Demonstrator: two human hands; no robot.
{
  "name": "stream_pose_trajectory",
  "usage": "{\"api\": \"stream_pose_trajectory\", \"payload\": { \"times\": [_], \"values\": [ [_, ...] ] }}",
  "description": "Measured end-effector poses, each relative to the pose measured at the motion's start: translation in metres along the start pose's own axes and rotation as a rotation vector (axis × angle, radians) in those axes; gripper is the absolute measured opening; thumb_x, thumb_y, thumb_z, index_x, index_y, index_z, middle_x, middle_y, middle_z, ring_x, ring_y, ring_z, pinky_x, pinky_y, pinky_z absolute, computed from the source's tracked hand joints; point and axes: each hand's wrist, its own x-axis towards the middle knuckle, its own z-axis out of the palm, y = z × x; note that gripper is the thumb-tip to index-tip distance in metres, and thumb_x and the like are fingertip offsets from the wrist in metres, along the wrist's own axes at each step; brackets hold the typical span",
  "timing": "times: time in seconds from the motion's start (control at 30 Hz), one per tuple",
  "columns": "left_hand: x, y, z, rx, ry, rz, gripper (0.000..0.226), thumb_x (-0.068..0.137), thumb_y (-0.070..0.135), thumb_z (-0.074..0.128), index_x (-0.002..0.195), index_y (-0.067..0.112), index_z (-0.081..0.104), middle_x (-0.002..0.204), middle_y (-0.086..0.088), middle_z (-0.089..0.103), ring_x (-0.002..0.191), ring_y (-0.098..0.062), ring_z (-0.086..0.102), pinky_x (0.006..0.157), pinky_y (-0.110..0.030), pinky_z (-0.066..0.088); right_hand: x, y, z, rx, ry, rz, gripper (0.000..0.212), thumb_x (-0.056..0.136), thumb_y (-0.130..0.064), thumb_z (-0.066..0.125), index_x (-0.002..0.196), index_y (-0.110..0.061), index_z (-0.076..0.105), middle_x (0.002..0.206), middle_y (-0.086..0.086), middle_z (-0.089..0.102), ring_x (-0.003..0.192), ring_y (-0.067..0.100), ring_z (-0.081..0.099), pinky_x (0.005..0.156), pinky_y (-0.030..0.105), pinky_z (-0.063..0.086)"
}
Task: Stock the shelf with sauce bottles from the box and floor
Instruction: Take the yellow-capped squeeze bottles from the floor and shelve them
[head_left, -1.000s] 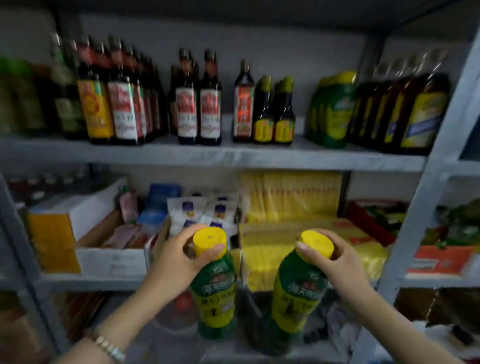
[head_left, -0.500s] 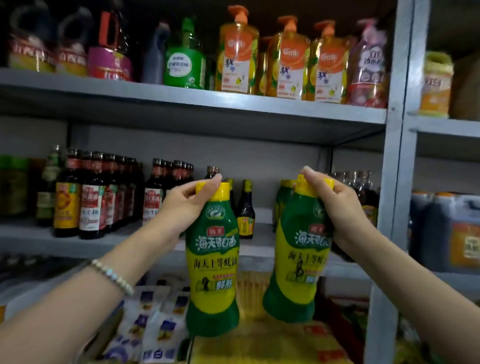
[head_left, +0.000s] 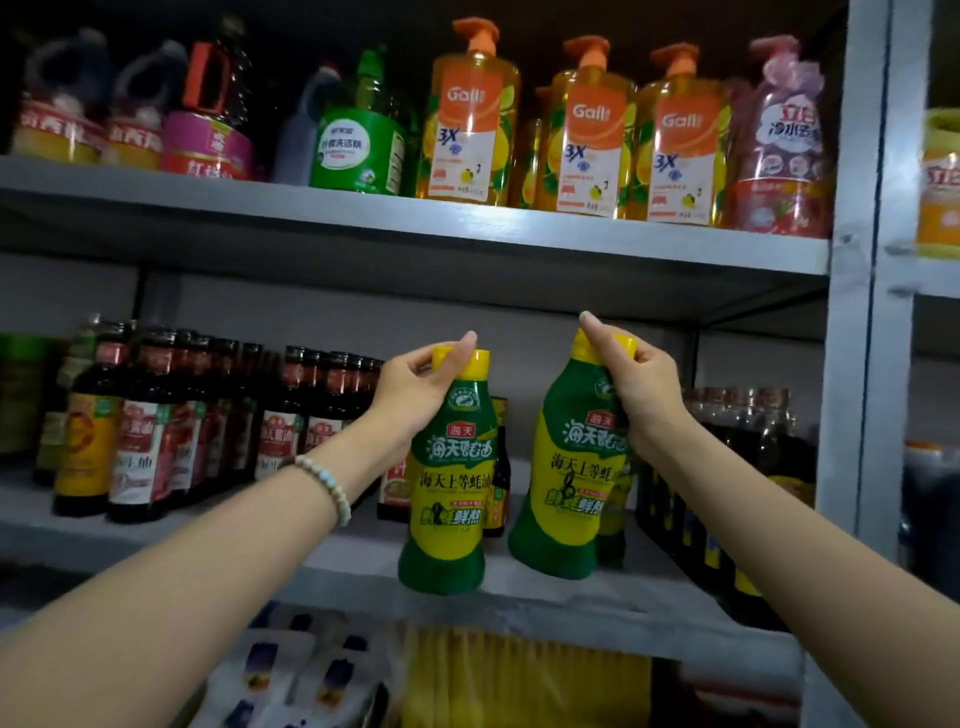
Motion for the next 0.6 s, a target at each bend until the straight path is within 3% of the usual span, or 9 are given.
{"api": "stream_pose_trajectory", "payload": {
  "times": [0.3,0.4,0.53,0.6],
  "values": [
    [0.05,-0.061,-0.005,-0.008,0.0,-0.033,0.044,0.054,0.061,0.073,0.086,0.031,0.069,0.073,0.011,0.074,0.067,-0.006,0.071,0.048,-0.015,0.05,0.031,0.063,0.009,-0.069,0.023,0.005,0.042,0.062,-0.048,0.08,0.094,-0.023,0.071,0.084,0.004,0.074,0.073,0.018,0.072,0.061,0.026,0.057],
    [0.062,-0.079,-0.006,0.015,-0.001,-0.047,0.05,0.049,0.064,0.072,0.084,0.028,0.069,0.076,0.008,0.075,0.07,-0.009,0.071,0.052,-0.017,0.051,0.037,0.079,0.01,-0.075,0.013,0.023,0.032,0.067,-0.044,0.079,0.091,-0.023,0.07,0.076,0.001,0.074,0.069,0.016,0.072,0.055,0.023,0.055],
    [0.072,-0.096,-0.008,0.036,0.014,-0.061,0.066,0.039,0.073,0.07,0.087,0.028,0.07,0.084,0.0,0.075,0.078,-0.018,0.072,0.071,-0.032,0.056,0.041,0.097,0.008,-0.055,-0.017,0.061,0.033,0.065,-0.044,0.078,0.089,-0.023,0.068,0.07,0.0,0.074,0.065,0.016,0.072,0.05,0.02,0.052],
    [0.075,-0.098,-0.007,0.034,0.0,-0.067,0.062,0.042,0.071,0.07,0.088,0.029,0.069,0.084,-0.001,0.075,0.076,-0.018,0.072,0.067,-0.029,0.056,0.043,0.105,0.006,-0.047,-0.018,0.072,0.031,0.067,-0.043,0.078,0.088,-0.023,0.069,0.07,0.0,0.074,0.065,0.016,0.072,0.049,0.02,0.052]
  ]
}}
